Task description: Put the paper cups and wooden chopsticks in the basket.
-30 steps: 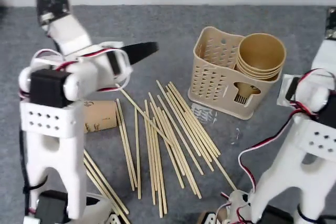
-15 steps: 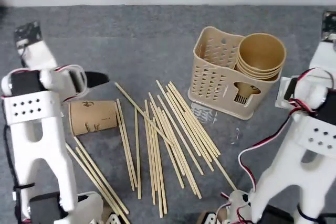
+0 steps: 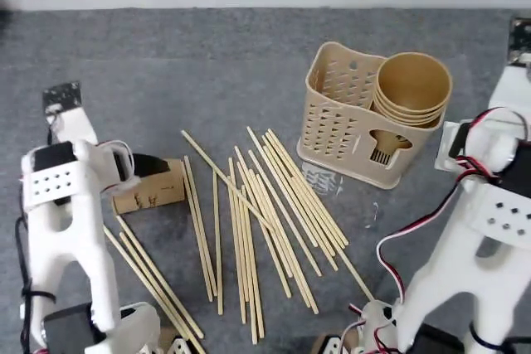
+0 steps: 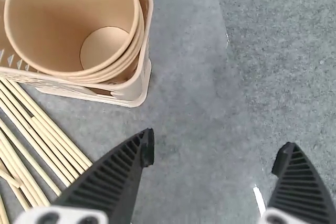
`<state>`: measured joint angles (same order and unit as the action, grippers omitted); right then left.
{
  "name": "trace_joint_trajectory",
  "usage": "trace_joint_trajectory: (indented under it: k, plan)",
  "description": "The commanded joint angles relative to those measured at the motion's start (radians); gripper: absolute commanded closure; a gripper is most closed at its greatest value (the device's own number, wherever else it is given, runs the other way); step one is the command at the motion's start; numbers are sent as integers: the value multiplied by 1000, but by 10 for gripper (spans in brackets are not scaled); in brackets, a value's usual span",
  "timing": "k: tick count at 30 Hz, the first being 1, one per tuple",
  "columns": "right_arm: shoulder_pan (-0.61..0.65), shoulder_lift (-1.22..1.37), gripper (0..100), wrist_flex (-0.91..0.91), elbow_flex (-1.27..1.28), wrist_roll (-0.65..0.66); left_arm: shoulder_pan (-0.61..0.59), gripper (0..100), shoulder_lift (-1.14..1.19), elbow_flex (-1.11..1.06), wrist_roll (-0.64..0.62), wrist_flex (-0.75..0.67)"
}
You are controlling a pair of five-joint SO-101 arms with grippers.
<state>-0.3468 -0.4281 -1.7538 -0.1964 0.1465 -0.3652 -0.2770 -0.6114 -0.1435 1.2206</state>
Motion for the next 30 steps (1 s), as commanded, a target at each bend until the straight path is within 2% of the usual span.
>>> trace_joint_trajectory:
  k: [1,4,7,16,25,30]
  plan:
    - [13,-22,628,-25,-8,11,21,570,-35,-42,6,-92]
    - [13,-22,628,-25,-8,11,61,573,-38,-67,5,-110]
    - [13,-22,628,-25,-8,11,103,626,-44,-73,3,-110]
    - [12,-22,629,-27,-8,11,218,984,-44,-67,3,-109]
    - [5,-22,629,-27,-8,11,253,986,-46,-15,-46,-101]
    - [-39,-22,628,-25,-23,15,298,987,-46,116,-86,-12]
